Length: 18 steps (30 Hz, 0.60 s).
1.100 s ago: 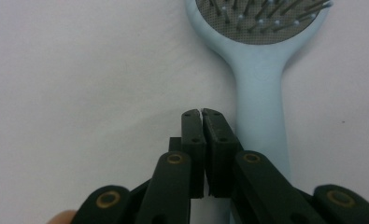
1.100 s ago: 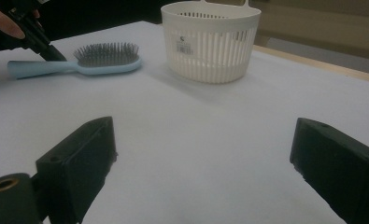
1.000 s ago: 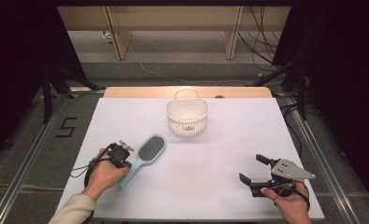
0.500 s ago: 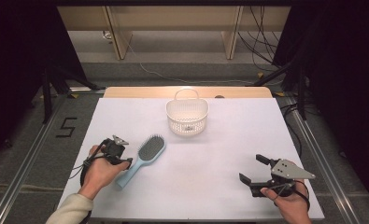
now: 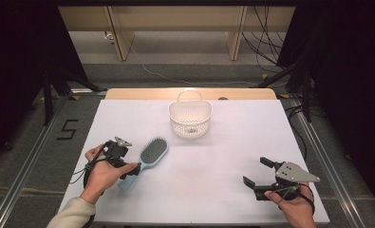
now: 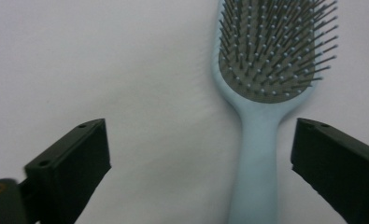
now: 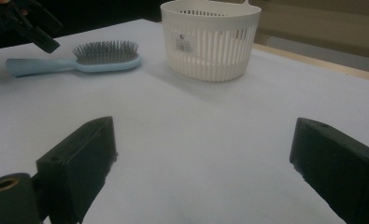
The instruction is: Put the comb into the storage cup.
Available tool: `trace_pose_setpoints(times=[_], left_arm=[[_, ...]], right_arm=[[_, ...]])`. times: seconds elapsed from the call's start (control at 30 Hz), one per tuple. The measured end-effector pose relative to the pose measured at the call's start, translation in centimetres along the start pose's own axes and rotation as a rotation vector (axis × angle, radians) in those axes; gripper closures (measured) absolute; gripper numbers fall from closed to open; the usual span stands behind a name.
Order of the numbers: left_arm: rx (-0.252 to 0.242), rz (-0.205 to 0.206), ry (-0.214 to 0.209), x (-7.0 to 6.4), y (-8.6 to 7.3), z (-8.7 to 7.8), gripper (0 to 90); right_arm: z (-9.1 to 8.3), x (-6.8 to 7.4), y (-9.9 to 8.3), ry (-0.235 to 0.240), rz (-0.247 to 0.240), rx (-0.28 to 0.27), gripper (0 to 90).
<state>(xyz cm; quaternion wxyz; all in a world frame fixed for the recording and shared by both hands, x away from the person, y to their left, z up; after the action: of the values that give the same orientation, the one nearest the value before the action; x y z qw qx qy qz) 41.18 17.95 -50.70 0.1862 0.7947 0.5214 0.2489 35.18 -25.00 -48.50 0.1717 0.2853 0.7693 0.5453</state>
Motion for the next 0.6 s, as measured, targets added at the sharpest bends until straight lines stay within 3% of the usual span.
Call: trace_pose_setpoints(times=[0.13,0.23,0.37,0.6], left_arm=[[-0.004,0.026,-0.001,-0.5,0.2,-0.2,0.4],[-0.006,0.026,-0.023,-1.0,0.4,-0.2,1.7],[-0.002,0.043,-0.007,-1.4,0.6,-0.1,2.9],[0.013,0.059,-0.020,-2.3,0.9,-0.1,3.9]], right_arm=[[0.0,0.0,0.0,0.000,-0.001,0.000,7.9],[0.0,0.0,0.0,-0.001,0.001,0.002,7.8],[0.0,0.0,0.0,-0.003,0.000,0.003,7.8],[0.0,0.0,0.0,-0.005,-0.001,0.003,7.8]])
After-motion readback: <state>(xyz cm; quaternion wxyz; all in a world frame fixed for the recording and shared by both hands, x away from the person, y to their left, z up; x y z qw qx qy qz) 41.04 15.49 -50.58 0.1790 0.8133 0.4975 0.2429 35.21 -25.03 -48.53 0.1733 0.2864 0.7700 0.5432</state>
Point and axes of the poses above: each handheld gripper's, and its own axes: z roughly forward along the jaws, y roughly out of its top, x roughly to its left, the point moved 7 cm from there along z, roughly forward along the jaws, and after that the axes turned 8 degrees about y, right-handed, at the moved point
